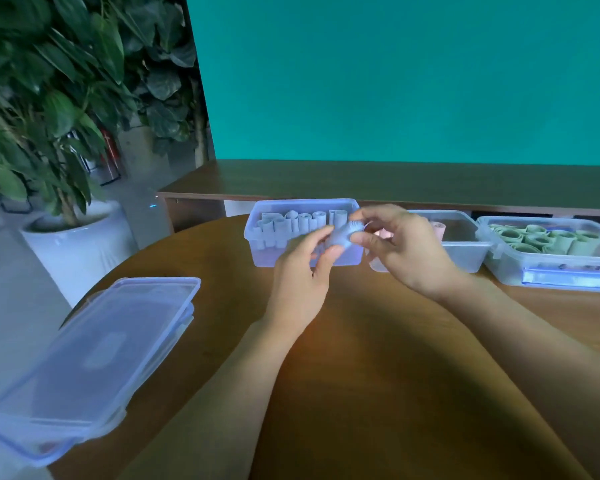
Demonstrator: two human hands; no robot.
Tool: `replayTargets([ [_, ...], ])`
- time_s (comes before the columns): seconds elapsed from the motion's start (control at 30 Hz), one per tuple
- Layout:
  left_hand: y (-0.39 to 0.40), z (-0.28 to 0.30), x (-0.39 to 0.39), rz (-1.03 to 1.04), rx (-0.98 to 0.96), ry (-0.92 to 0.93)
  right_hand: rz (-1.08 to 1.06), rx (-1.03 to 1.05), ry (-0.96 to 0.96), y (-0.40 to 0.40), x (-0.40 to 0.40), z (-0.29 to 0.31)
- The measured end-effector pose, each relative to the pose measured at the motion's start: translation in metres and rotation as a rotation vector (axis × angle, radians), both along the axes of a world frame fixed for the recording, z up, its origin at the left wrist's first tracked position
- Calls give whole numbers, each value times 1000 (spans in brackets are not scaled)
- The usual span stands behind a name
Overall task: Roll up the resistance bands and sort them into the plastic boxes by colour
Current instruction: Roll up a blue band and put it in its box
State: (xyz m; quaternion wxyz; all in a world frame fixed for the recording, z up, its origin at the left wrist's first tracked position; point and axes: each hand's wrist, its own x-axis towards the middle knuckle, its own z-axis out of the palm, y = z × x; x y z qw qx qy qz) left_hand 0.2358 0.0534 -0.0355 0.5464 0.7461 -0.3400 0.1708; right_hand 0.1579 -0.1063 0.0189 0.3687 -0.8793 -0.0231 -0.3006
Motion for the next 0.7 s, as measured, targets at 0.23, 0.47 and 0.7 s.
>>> replayTargets([
  [0.23,20,-14,39,384,-139,-17,-64,-169,101,-7,90,36],
  [0.47,22,-19,52,464,-202,-11,-96,-318,402,0,153,25],
  [0.7,20,-21,51,460,-229,-7,-110,-332,512,18,174,23],
])
